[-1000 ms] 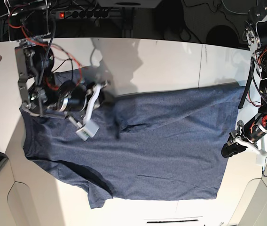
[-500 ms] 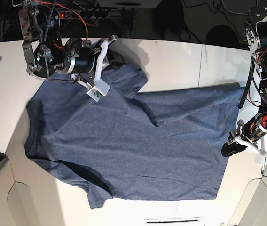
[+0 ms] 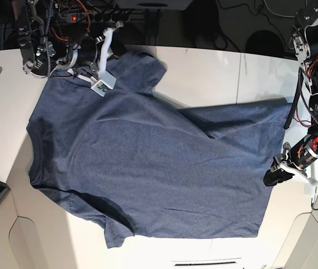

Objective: Layout the t-shirt on the table in an organized manner, then fold the t-shirt properly
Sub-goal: 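Drag the shirt collar with the right gripper away from the left gripper, then reposition the right gripper onto the shirt shoulder near the collar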

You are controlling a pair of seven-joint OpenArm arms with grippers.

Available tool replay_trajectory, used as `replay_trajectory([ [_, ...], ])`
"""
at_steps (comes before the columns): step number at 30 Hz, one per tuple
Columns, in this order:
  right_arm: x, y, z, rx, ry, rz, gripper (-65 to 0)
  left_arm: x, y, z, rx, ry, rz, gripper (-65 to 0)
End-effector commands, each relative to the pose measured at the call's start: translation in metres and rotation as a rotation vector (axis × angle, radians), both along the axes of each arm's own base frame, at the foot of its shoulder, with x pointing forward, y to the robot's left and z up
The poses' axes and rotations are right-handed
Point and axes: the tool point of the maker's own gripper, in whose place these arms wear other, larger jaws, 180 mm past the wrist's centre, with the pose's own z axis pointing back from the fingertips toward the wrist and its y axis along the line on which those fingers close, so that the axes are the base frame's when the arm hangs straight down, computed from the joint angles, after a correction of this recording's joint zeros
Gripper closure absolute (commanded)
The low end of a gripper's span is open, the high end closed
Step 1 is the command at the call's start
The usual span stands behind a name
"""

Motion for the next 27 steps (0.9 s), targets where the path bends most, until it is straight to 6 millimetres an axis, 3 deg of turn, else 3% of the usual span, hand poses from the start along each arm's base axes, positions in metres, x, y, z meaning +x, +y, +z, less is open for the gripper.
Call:
replay_trajectory([
  [1, 0.000, -0.003, 0.004, 0.001, -0.009, 0.009, 0.0, 0.011, 0.006, 0.022, 0.006, -0.058, -0.005, -21.5],
  [10, -0.020, -0.033, -0.005, -0.077, 0.038, 0.036, 0.0, 0.007, 0.006, 0.015, 0.032, -0.021, -0.023, -21.5],
  [16, -0.023, -0.044, -0.007, -0.103, 0.047, 0.045, 0.0, 0.006, 0.006, 0.013, 0.040, -0.015, -0.026, -21.5],
  [22, -0.035, -0.028, 0.003, 0.002, 0.123, 0.048, 0.0, 0.005, 0.005, 0.012, 0.042, -0.005, -0.031, -21.5],
  [23, -0.035, -0.024, 0.006, 0.023, 0.127, 0.045, -3.1, 0.005, 0.006, 0.011, 0.043, -0.004, -0.032, -21.5],
  [25, -0.035, -0.019, 0.011, 0.059, 0.120, 0.054, -18.2, 0.005, 0.005, 0.011, 0.043, -0.003, -0.032, -21.5],
  [27, -0.031, -0.013, 0.018, 0.083, 0.091, 0.067, -23.0, 0.005, 0.005, 0.011, 0.043, -0.003, -0.032, -21.5],
])
